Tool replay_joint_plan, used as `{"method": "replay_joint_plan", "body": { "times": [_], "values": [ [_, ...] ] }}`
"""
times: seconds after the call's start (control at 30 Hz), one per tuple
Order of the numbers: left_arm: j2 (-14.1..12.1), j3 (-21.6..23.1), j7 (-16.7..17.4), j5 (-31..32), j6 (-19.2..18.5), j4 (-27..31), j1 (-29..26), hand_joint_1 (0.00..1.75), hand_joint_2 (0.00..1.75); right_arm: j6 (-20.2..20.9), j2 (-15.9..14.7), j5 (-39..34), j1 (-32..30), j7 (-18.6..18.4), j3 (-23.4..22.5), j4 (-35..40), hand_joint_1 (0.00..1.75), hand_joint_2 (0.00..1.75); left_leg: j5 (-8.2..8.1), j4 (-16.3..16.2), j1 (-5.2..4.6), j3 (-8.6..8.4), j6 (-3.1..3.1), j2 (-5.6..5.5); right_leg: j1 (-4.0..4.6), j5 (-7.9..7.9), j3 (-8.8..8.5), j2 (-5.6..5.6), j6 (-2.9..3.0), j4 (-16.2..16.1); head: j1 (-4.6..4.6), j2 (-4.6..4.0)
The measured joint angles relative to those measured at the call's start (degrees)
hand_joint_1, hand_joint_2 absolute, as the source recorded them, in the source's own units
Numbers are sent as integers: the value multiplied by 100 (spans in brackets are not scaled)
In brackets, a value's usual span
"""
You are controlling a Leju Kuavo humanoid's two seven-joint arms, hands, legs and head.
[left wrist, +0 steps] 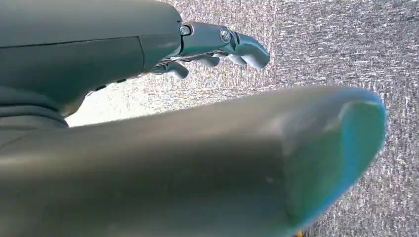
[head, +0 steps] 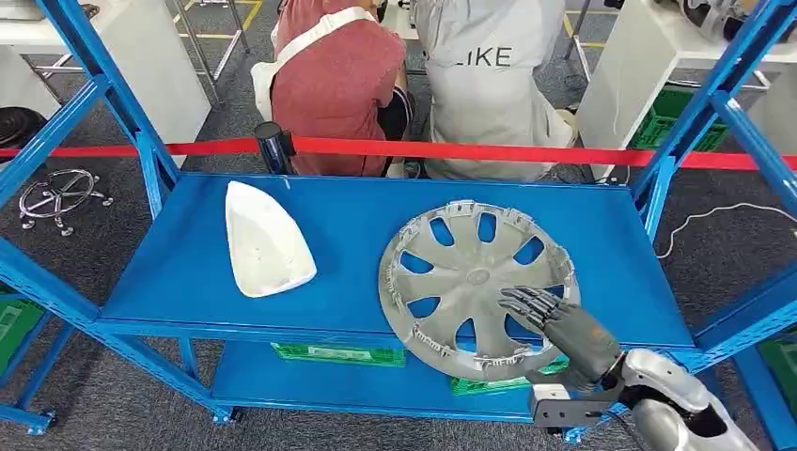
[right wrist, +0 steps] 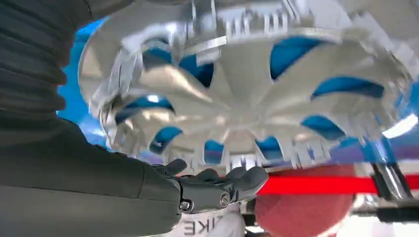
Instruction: Take the parts from the cabinet and place them on the table.
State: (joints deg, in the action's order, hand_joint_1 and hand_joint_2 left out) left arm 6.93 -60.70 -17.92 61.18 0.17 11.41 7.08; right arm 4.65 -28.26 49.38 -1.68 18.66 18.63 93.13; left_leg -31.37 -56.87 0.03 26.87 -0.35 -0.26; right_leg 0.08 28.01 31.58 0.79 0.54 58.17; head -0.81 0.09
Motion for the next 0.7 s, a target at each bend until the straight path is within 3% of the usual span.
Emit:
{"method": "replay_joint_plan", "body": {
  "times": [0.3,0.53,0.57,0.7],
  "values": [
    [13,0,37,2,0,-2,-4,0,0,-356,587,557,-20,-236,668,-758,0,175,0,4,1,-1,0,0,0,1,2,1,1,0,-2,0],
    [15,0,35,13,0,-4,-14,0,0,-579,712,627,7,-341,835,-1014,0,175,-1,4,0,-18,0,9,0,1,-9,9,0,-1,0,0],
    [15,0,22,13,0,-4,-19,0,0,-610,712,618,-7,-341,848,-1023,175,175,-1,4,-1,-19,0,8,0,1,-11,8,0,-1,0,0],
    [13,0,0,11,0,-4,-52,0,0,-693,712,487,-18,-301,900,-1075,175,175,0,4,0,-23,-1,10,0,-1,-14,10,0,-1,0,0]
  ]
}}
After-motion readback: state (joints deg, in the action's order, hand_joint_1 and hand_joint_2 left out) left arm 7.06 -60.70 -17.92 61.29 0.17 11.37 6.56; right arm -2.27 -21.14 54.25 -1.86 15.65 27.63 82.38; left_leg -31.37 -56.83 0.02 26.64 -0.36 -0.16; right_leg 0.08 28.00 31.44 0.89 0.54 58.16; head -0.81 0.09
